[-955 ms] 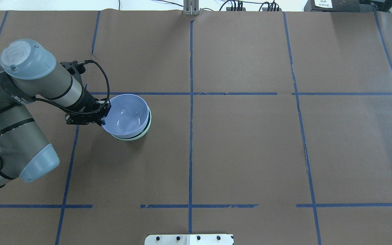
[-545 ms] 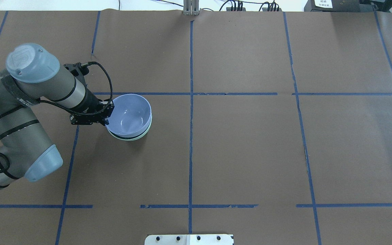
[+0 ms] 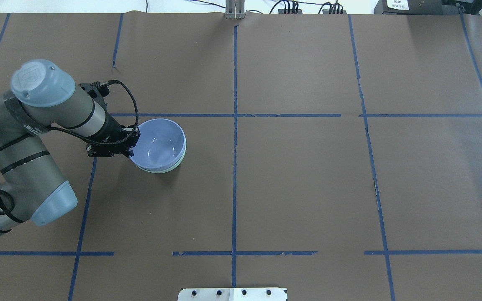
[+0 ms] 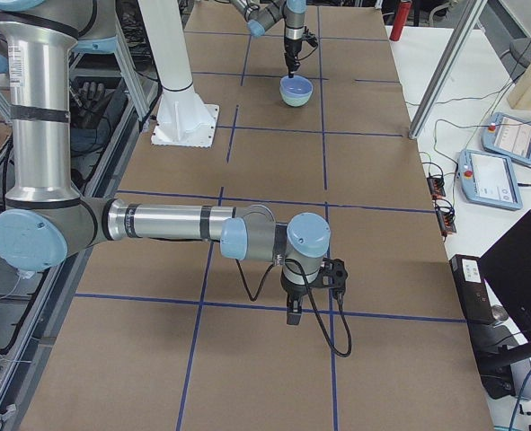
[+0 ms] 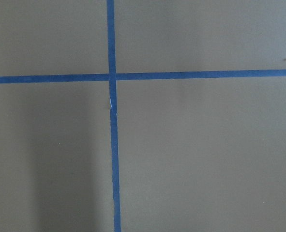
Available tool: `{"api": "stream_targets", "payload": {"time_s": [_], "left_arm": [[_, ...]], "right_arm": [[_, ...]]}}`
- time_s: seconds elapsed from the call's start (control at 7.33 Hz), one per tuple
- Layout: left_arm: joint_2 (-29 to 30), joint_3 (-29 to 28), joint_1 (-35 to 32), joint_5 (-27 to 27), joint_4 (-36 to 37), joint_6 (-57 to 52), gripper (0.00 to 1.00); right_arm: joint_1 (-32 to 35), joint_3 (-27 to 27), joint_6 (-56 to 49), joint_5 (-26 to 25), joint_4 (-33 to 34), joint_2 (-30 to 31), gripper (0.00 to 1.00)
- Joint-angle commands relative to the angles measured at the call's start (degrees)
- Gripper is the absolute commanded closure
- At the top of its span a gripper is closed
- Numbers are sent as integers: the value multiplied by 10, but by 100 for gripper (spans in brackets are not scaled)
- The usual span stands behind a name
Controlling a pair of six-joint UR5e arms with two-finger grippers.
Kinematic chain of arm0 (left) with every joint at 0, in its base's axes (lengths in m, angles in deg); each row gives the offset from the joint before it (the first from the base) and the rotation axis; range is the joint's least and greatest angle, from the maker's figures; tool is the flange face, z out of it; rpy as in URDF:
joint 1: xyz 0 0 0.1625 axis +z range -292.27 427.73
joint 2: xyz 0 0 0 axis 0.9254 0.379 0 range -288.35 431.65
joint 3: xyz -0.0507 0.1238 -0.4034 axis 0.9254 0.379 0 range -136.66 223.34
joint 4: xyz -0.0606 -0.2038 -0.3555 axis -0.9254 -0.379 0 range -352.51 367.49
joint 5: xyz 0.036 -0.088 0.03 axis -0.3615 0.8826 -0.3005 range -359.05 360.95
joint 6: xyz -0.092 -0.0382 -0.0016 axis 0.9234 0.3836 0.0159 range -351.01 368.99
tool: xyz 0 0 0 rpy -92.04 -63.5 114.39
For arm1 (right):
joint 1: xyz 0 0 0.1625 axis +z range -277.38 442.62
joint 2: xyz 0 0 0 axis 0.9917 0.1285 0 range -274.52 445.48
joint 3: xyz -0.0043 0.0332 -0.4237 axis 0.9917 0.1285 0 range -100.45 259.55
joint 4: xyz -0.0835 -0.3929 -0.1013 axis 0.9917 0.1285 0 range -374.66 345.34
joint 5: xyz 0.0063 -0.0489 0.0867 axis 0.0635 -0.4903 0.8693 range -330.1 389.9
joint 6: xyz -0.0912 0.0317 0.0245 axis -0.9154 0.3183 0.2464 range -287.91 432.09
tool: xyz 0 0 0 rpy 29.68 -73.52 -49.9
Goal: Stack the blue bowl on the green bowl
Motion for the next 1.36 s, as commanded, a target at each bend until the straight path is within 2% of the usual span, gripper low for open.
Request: {"api": "stream_targets", "payload": {"time_s": [0.0,0.27,0.41,0.55,0.82,1.09,1.23], "left_arm": [[-1,3,1,-11,0,2,0],[-19,37,-22,-4,1,-17,0],[-38,53,-74,15,5,-100,0],[-91,69,-119,57,5,-195,0],[-177,66,-226,74,8,-448,0],[-251,42,-341,106,24,-707,0],[-266,13,-402,105,56,-822,0]], "right_arm": [[0,0,0,0,0,0,0],[0,0,0,0,0,0,0],[0,0,1,0,0,0,0],[0,0,0,0,0,0,0],[0,0,0,0,0,0,0],[0,0,0,0,0,0,0],[0,0,1,0,0,0,0]]}}
